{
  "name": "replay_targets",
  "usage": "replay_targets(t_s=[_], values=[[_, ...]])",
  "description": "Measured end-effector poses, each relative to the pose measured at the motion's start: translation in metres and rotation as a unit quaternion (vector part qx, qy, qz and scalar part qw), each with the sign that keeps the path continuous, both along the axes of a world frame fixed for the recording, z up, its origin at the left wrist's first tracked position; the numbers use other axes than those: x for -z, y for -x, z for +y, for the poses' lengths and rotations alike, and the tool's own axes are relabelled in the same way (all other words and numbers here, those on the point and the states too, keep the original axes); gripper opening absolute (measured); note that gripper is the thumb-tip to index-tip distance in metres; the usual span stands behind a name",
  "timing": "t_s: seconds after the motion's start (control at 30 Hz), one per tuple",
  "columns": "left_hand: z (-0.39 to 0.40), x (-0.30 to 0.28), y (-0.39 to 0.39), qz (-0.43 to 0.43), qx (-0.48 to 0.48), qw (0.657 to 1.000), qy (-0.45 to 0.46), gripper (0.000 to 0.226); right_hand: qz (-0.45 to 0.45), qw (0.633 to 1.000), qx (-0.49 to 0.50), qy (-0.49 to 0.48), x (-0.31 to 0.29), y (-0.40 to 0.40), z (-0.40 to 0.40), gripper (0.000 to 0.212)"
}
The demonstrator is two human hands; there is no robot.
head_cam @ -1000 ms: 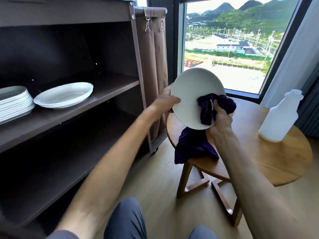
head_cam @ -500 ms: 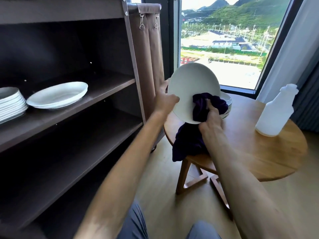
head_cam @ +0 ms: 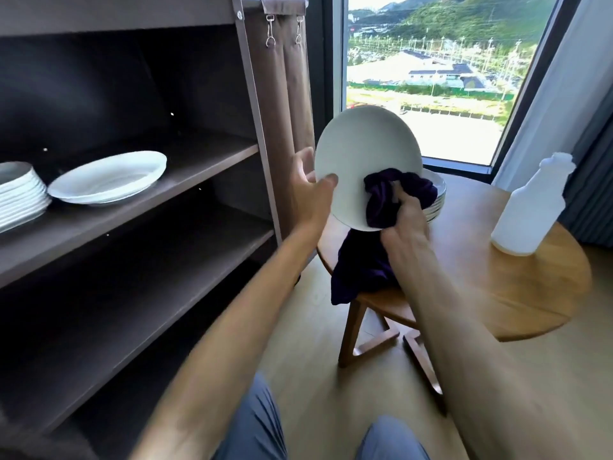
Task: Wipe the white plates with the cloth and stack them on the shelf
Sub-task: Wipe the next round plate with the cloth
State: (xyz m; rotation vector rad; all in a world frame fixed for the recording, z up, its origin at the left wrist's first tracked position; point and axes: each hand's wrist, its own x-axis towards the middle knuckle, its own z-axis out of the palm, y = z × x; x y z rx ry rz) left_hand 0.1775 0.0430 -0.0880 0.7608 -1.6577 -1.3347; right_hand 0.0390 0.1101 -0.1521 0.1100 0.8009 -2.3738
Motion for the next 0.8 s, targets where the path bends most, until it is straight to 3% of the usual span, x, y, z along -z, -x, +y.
replay_targets(t_s=[0.07, 0.13, 0.2, 0.3, 0.33, 0.4, 0.47, 0.57, 0.6, 0.67, 0.73, 0.8], values=[[0.034, 0.028, 0.009, 0.057, -0.024, 0.997, -0.046, 0.058, -0.024, 1.0, -0.017, 0.003, 0.005, -0.016, -0.013, 0.065], [0.039, 0.041, 0.009, 0.052, -0.003, 0.997, -0.057, 0.06, -0.03, 0.999, -0.019, 0.016, 0.01, -0.017, -0.016, 0.081], [0.01, 0.03, -0.001, -0.001, 0.029, 0.999, -0.031, 0.058, 0.005, 0.999, -0.03, 0.017, 0.01, -0.012, -0.004, 0.093], [-0.026, -0.004, -0.022, -0.14, 0.137, 0.979, 0.061, 0.053, 0.064, 0.997, -0.03, 0.003, 0.004, 0.006, 0.017, 0.085], [-0.03, -0.01, -0.024, -0.134, 0.129, 0.98, 0.07, 0.056, 0.083, 0.996, -0.038, 0.001, -0.001, 0.007, 0.02, 0.081], [-0.012, -0.006, -0.016, -0.015, 0.049, 0.998, 0.032, 0.062, 0.069, 0.997, -0.016, 0.011, -0.01, 0.004, 0.01, 0.067], [0.022, 0.017, 0.0, 0.089, -0.009, 0.994, -0.064, 0.06, 0.035, 0.999, -0.011, 0.013, -0.012, -0.008, -0.005, 0.062], [0.042, 0.039, 0.005, 0.109, -0.012, 0.99, -0.091, 0.055, 0.033, 0.999, -0.019, 0.008, 0.003, -0.014, -0.014, 0.091], [0.031, 0.034, 0.0, 0.076, 0.002, 0.995, -0.057, 0.053, 0.041, 0.999, -0.028, 0.004, 0.006, -0.01, -0.007, 0.096], [0.0, 0.009, -0.012, -0.046, 0.079, 0.996, 0.015, 0.042, 0.06, 0.996, -0.061, -0.018, 0.003, -0.001, 0.009, 0.082], [-0.023, -0.016, -0.026, -0.182, 0.173, 0.966, 0.069, 0.034, 0.09, 0.991, -0.088, -0.035, 0.002, 0.009, 0.022, 0.076], [-0.029, -0.021, -0.027, -0.144, 0.14, 0.978, 0.049, 0.042, 0.09, 0.993, -0.073, -0.029, 0.001, 0.013, 0.021, 0.094]])
